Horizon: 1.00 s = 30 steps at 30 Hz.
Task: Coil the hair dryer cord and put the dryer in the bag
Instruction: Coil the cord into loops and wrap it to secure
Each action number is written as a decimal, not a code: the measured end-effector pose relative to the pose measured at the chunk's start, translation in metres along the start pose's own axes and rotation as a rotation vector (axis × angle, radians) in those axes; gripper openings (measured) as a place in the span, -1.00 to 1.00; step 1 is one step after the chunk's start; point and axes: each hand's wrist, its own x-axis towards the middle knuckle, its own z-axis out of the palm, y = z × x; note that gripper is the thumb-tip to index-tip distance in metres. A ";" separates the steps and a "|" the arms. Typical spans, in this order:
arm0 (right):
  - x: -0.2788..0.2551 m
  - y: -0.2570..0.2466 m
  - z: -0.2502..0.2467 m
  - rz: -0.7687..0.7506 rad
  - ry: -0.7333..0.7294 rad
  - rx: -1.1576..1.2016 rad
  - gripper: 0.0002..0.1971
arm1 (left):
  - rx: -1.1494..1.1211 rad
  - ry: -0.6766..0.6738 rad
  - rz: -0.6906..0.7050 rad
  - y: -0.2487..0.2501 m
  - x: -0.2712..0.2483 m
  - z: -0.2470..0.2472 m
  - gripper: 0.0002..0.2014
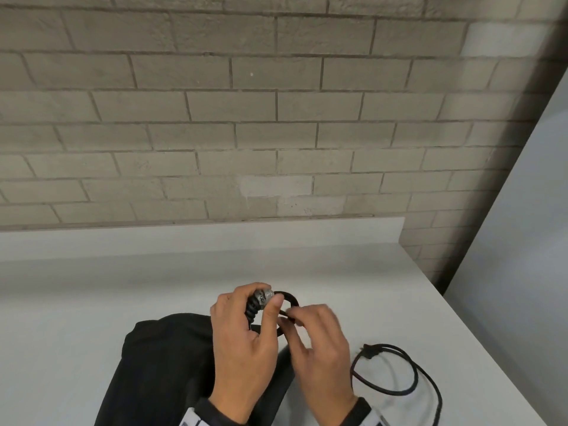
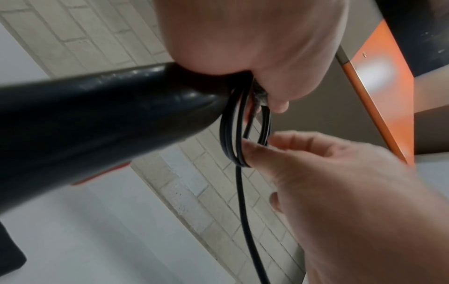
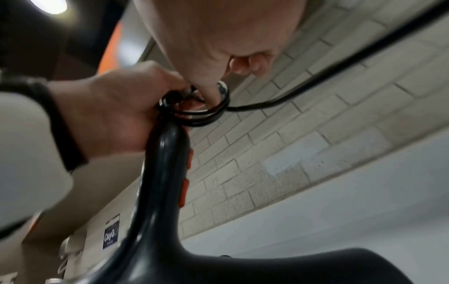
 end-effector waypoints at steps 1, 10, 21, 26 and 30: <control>-0.002 -0.001 0.003 -0.016 -0.016 -0.038 -0.86 | 0.007 0.008 0.002 0.000 -0.001 0.001 -0.83; 0.014 -0.020 -0.001 0.235 -0.300 -0.087 -0.69 | 0.015 0.080 0.079 -0.003 -0.003 0.004 -0.85; 0.054 -0.022 -0.035 0.878 -0.810 0.661 -0.75 | 0.088 0.091 0.208 -0.011 -0.002 0.006 -0.68; 0.062 -0.014 -0.044 1.099 -0.751 0.999 -0.87 | -0.016 0.107 0.156 -0.010 0.002 0.003 -0.77; 0.065 -0.007 -0.049 1.190 -0.735 1.193 -0.85 | -0.086 0.082 0.151 -0.007 0.003 0.003 -0.77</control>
